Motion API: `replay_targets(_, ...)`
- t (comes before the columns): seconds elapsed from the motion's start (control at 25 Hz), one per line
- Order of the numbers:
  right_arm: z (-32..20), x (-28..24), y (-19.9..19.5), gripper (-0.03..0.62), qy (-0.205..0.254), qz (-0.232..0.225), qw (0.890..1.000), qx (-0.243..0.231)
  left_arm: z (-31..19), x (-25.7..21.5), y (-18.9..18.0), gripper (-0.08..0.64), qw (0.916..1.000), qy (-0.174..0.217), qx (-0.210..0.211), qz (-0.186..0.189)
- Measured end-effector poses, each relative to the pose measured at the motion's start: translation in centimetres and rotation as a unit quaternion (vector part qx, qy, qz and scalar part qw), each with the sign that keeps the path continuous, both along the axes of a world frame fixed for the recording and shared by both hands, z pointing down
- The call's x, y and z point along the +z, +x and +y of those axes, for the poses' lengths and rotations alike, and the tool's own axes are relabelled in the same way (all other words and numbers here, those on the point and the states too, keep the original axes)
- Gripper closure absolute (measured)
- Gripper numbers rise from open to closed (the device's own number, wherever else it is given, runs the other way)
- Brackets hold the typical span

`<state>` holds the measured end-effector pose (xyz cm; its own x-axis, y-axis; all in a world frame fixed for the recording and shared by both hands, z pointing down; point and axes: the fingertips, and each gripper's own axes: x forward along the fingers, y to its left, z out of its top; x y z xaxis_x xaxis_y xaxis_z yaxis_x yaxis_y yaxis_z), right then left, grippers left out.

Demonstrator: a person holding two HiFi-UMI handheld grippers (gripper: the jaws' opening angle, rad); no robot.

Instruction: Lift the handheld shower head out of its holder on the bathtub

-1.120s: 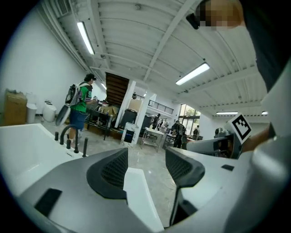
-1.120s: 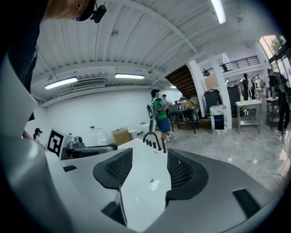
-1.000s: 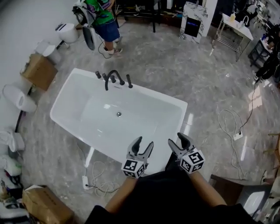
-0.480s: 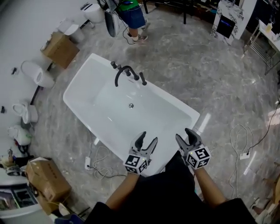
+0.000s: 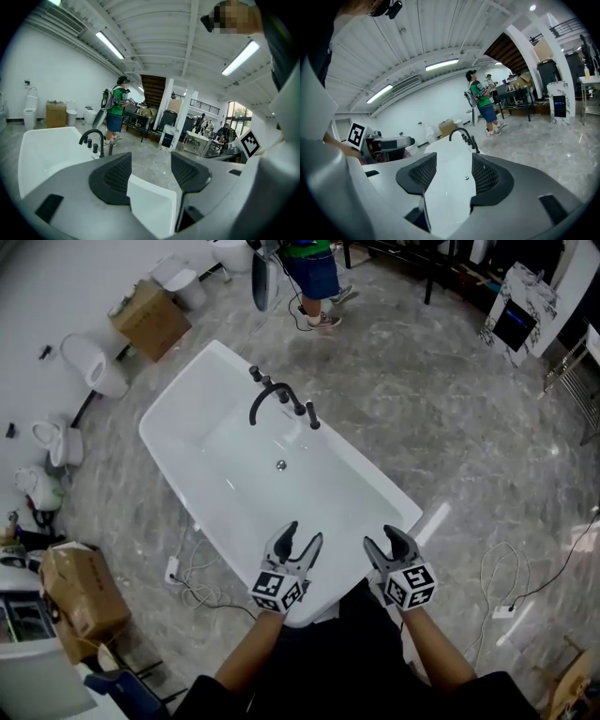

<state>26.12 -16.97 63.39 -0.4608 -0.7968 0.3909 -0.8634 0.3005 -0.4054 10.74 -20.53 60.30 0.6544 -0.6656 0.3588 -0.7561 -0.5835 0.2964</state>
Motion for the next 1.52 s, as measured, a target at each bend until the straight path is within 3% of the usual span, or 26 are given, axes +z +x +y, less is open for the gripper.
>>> replay_targets(0.24, -3.2, 0.5, 0.5, 0.373, 0.005, -0.001, 0.999, -0.054, -1.4, -0.5, 0.5, 0.319, 0.9985, 0.012, -0.053, 0.001)
replay_targets(0.52, -6.5, -1.4, -2.4, 0.373, 0.039, 0.03, 0.99, -0.13, -2.2, -1.9, -1.7, 0.319, 0.9943, 0.022, -0.104, 0.015)
replay_targets(0.88, -4.8, -4.4, -3.3, 0.374, 0.063, 0.035, 0.99, -0.12, 0.5, -3.5, -1.5, 0.319, 0.9943, 0.037, -0.089, 0.046)
replay_targets(1.16, 1.3, -7.0, -5.6, 0.374, 0.063, 0.023, 0.994, -0.083, 6.3, -3.6, -3.9, 0.319, 0.9932, 0.041, -0.084, 0.069)
replay_targets(1.52, 7.1, -8.6, -9.0, 0.374, 0.076, 0.058, 0.993, -0.076, 11.3, -4.2, -6.9, 0.319, 0.9922, 0.054, -0.07, 0.088)
